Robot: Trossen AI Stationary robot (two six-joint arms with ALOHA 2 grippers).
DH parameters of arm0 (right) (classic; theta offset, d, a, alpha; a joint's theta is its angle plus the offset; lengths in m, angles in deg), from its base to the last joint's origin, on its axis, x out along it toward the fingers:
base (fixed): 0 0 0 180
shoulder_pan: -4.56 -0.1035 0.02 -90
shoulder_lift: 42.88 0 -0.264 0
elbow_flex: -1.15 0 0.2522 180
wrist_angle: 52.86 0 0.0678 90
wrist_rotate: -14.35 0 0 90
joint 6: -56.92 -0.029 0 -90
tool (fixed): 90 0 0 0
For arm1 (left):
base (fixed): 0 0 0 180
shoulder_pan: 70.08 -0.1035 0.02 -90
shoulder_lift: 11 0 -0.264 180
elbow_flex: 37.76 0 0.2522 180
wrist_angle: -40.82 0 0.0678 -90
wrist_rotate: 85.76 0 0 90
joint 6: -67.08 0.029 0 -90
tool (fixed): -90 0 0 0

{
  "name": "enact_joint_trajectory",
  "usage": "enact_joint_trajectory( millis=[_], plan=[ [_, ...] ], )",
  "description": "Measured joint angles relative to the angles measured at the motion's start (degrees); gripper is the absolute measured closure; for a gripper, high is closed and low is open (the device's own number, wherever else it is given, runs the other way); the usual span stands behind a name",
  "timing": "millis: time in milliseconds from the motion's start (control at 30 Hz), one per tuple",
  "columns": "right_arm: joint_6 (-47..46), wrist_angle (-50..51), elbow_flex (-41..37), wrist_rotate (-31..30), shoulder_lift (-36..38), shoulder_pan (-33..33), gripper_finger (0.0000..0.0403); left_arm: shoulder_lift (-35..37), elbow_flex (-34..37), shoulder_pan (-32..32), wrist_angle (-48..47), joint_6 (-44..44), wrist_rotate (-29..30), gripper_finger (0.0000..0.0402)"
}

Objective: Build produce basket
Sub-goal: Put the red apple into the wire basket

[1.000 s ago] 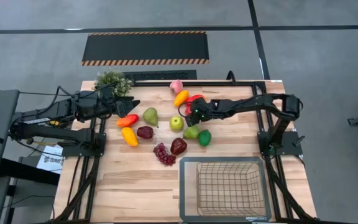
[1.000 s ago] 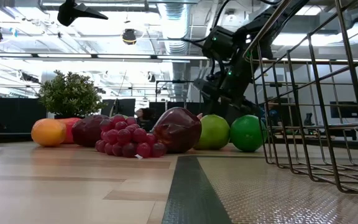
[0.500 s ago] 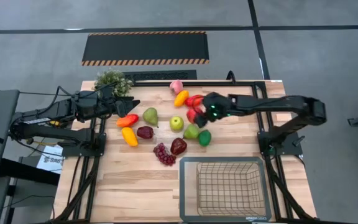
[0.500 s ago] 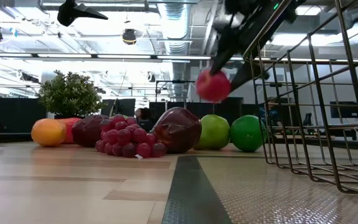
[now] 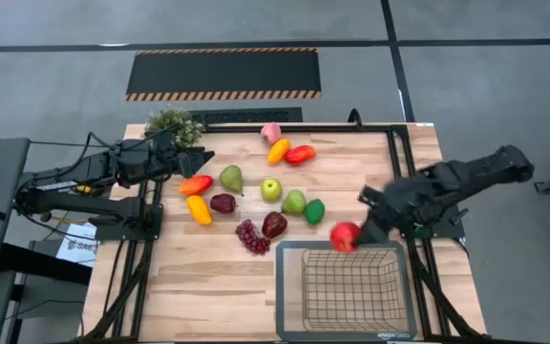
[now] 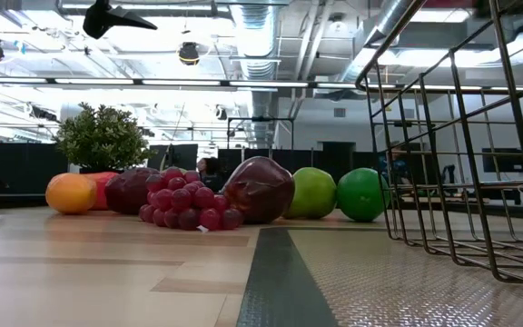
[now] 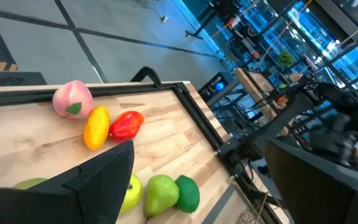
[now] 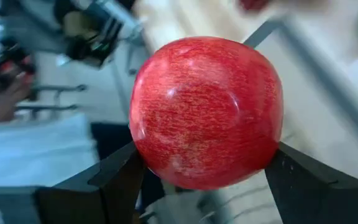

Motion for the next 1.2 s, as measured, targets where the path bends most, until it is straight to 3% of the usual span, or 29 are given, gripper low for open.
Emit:
enact_joint_trajectory(
  millis=[200,400,667,967,1200],
  plan=[
    [-13.80,-2.09,0.02,-5.87,-1.14,-16.66,0.0101,-0.02,0.00,0.00,-0.05,0.28,0.33,0.0055],
    [-20.76,0.42,0.02,-6.07,-8.07,-25.87,0.0101,-0.02,0.00,0.00,-0.20,0.47,0.91,0.0055],
    [-25.08,9.92,0.00,-6.16,-17.20,-28.64,0.0101,-0.02,0.00,-0.02,-0.20,0.50,3.32,0.0055],
    [-10.97,6.58,0.00,-4.33,-26.78,-28.65,0.0101,-0.02,0.00,-0.02,-0.22,1.36,3.84,0.0055],
    [-6.86,6.46,0.00,-0.43,-31.89,-29.35,0.0101,-0.02,0.00,-0.02,-0.24,1.36,3.84,0.0055]
  ],
)
